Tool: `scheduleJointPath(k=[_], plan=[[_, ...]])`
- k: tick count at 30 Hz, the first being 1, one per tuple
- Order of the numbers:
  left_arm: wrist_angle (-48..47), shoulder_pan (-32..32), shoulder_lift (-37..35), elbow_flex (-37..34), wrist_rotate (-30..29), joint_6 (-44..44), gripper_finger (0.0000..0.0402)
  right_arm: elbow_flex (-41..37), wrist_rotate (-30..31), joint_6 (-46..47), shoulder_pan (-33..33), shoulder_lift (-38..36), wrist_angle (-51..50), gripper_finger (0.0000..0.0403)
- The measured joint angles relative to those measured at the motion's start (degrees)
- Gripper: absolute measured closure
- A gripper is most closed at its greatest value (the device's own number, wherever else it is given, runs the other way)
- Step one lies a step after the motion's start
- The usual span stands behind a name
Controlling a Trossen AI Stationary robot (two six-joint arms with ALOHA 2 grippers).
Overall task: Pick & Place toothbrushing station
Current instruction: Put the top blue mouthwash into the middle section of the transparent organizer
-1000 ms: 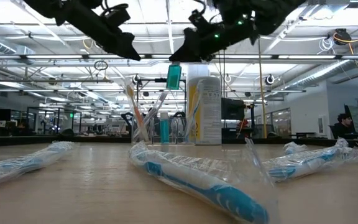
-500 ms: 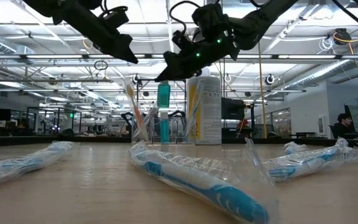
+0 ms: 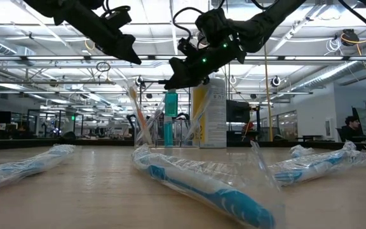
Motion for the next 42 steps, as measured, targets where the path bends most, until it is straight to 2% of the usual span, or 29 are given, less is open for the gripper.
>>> scheduleJointPath(k=[11,17,21,25,42], plan=[[0.8,0.0,0.0,0.0,0.0,0.3,0.0188,-0.1,1.0,1.5,1.5,0.0,1.0,0.0307],[1.1,0.0,0.0,0.0,0.1,0.3,0.0188,-0.1,12.3,1.5,5.3,-0.4,6.5,0.0307],[1.5,0.0,0.0,0.0,0.1,0.3,0.0188,-0.1,15.3,4.6,5.9,-0.4,4.5,0.0307],[1.6,0.0,0.0,0.0,0.1,0.2,0.0188,-0.1,15.4,9.1,5.6,-0.4,3.8,0.0307],[1.9,0.0,0.0,0.0,0.1,0.2,0.0188,-0.1,15.6,10.5,4.0,7.5,6.4,0.0307]])
